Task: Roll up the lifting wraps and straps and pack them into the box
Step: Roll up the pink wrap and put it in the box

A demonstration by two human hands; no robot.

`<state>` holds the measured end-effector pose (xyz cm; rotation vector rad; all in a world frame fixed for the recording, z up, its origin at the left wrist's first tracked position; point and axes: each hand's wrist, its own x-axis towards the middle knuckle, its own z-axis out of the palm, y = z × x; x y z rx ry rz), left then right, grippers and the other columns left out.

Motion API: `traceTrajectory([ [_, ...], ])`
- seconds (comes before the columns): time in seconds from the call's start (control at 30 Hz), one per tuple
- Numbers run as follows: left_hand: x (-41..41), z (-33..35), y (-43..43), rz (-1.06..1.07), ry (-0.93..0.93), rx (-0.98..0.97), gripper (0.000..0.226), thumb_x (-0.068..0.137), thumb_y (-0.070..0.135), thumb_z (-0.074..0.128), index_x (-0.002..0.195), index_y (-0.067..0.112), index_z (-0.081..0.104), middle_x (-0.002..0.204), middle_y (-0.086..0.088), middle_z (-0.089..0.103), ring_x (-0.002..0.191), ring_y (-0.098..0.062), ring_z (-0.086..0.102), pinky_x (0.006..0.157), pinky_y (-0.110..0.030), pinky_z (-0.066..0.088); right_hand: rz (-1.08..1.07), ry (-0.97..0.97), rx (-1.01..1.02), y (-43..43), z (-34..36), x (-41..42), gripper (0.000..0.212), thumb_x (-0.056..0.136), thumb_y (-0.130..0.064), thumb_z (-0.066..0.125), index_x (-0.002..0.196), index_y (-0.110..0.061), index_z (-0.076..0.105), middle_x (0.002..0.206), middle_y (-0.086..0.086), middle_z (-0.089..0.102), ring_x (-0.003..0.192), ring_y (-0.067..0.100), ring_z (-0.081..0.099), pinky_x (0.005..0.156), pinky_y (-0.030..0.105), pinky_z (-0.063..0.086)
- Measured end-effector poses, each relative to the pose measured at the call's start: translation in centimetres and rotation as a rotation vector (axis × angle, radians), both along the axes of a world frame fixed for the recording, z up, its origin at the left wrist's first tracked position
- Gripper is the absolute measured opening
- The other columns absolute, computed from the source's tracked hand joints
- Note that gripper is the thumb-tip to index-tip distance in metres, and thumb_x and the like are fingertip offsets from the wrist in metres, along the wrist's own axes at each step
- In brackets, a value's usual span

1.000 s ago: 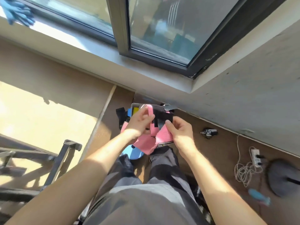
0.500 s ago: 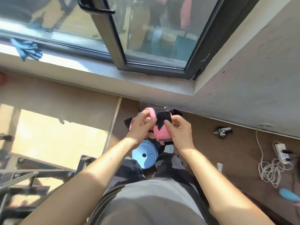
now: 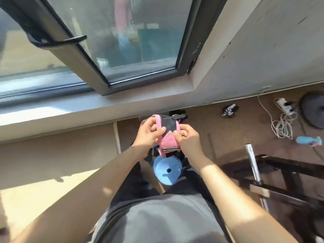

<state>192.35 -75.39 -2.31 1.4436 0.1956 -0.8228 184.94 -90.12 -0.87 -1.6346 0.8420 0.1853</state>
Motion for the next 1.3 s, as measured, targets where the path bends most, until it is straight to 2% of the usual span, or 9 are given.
traceTrajectory([
  [0.13, 2.2, -1.3, 3.2, -0.102, 0.074, -0.012, 0.018, 0.095, 0.013, 0.072, 0.109, 0.022, 0.066, 0.104, 0.002, 0.076, 0.093, -0.015, 0.074, 0.073, -0.030, 0.057, -0.108, 0.003, -0.111, 4.5, -0.1, 0.6, 0.004, 0.095, -0.009, 0.067, 0.095, -0.005, 0.070, 0.074, 0.004, 0.068, 0.063, 0.006, 0.061, 0.064, 0.031, 0.052],
  [0.27, 3.3, -1.3, 4.9, -0.168, 0.093, 0.012, 0.021, 0.090, 0.011, 0.076, 0.110, 0.012, 0.068, 0.098, -0.002, 0.077, 0.091, -0.020, 0.073, 0.075, -0.028, 0.058, -0.155, 0.051, -0.092, 6.9, -0.6, 0.6, 0.008, 0.091, -0.011, 0.073, 0.093, -0.003, 0.071, 0.078, 0.012, 0.074, 0.066, 0.011, 0.065, 0.067, 0.037, 0.055],
  [0.43, 4.1, -0.8, 4.8, -0.218, 0.127, -0.004, 0.019, 0.095, 0.003, 0.067, 0.113, 0.000, 0.066, 0.110, -0.016, 0.075, 0.095, -0.027, 0.072, 0.092, -0.045, 0.057, -0.282, 0.031, -0.006, 7.8, -0.7, 0.7, 0.010, 0.094, -0.018, 0.072, 0.090, -0.008, 0.072, 0.074, -0.005, 0.072, 0.061, -0.006, 0.065, 0.058, 0.013, 0.050],
  [0.53, 3.9, -0.3, 4.0, -0.287, 0.094, 0.028, 0.022, 0.097, 0.002, 0.065, 0.116, -0.008, 0.063, 0.100, -0.002, 0.078, 0.091, -0.020, 0.074, 0.091, -0.040, 0.059, -0.439, 0.036, 0.085, 7.7, -1.3, 0.9, 0.017, 0.092, -0.024, 0.075, 0.096, -0.008, 0.072, 0.078, -0.004, 0.072, 0.064, -0.001, 0.065, 0.059, 0.015, 0.049],
  [0.63, 3.5, -0.4, 3.2, -0.301, 0.092, 0.041, 0.029, 0.093, 0.019, 0.073, 0.111, -0.004, 0.067, 0.109, -0.019, 0.075, 0.096, -0.029, 0.072, 0.096, -0.052, 0.054, -0.489, 0.023, 0.135, 7.2, -1.9, 0.8, 0.018, 0.090, -0.020, 0.077, 0.096, -0.003, 0.071, 0.074, -0.001, 0.070, 0.061, 0.003, 0.062, 0.056, 0.017, 0.048],
  [0.83, 2.9, -0.5, 1.2, -0.189, 0.040, 0.088, 0.035, 0.091, 0.032, 0.075, 0.100, 0.000, 0.065, 0.107, -0.022, 0.074, 0.093, -0.038, 0.072, 0.091, -0.060, 0.055, -0.297, -0.105, 0.199, 5.1, -2.1, -0.9, 0.013, 0.091, -0.023, 0.077, 0.098, -0.013, 0.072, 0.086, -0.001, 0.077, 0.079, 0.008, 0.074, 0.070, 0.019, 0.058],
  [0.97, 5.6, -1.4, 0.7, -0.167, 0.072, 0.112, 0.028, 0.099, 0.030, 0.067, 0.097, 0.003, 0.060, 0.095, -0.015, 0.073, 0.085, -0.029, 0.072, 0.072, -0.040, 0.060, -0.028, -0.038, 0.123, 4.6, -3.4, -1.9, 0.018, 0.090, -0.020, 0.078, 0.106, -0.016, 0.071, 0.097, -0.004, 0.077, 0.091, 0.009, 0.073, 0.078, 0.020, 0.059],
  [1.13, 9.5, -3.1, 1.4, -0.467, 0.102, -0.007, 0.035, 0.095, 0.032, 0.071, 0.114, 0.006, 0.058, 0.110, -0.012, 0.071, 0.097, -0.028, 0.071, 0.078, -0.038, 0.061, -0.270, -0.057, 0.112, 6.2, -4.4, 1.2, 0.021, 0.093, -0.009, 0.073, 0.112, -0.012, 0.067, 0.098, -0.001, 0.076, 0.091, 0.014, 0.075, 0.081, 0.025, 0.061],
  [1.3, 12.6, -4.9, 3.6, -0.841, 0.093, -0.054, 0.042, 0.093, 0.015, 0.073, 0.132, 0.016, 0.058, 0.123, -0.009, 0.072, 0.100, -0.026, 0.075, 0.077, -0.039, 0.063, -0.592, -0.074, 0.154, 9.1, -5.2, 4.4, 0.021, 0.096, -0.018, 0.070, 0.117, -0.019, 0.069, 0.109, 0.001, 0.077, 0.103, 0.021, 0.074, 0.090, 0.039, 0.060],
])
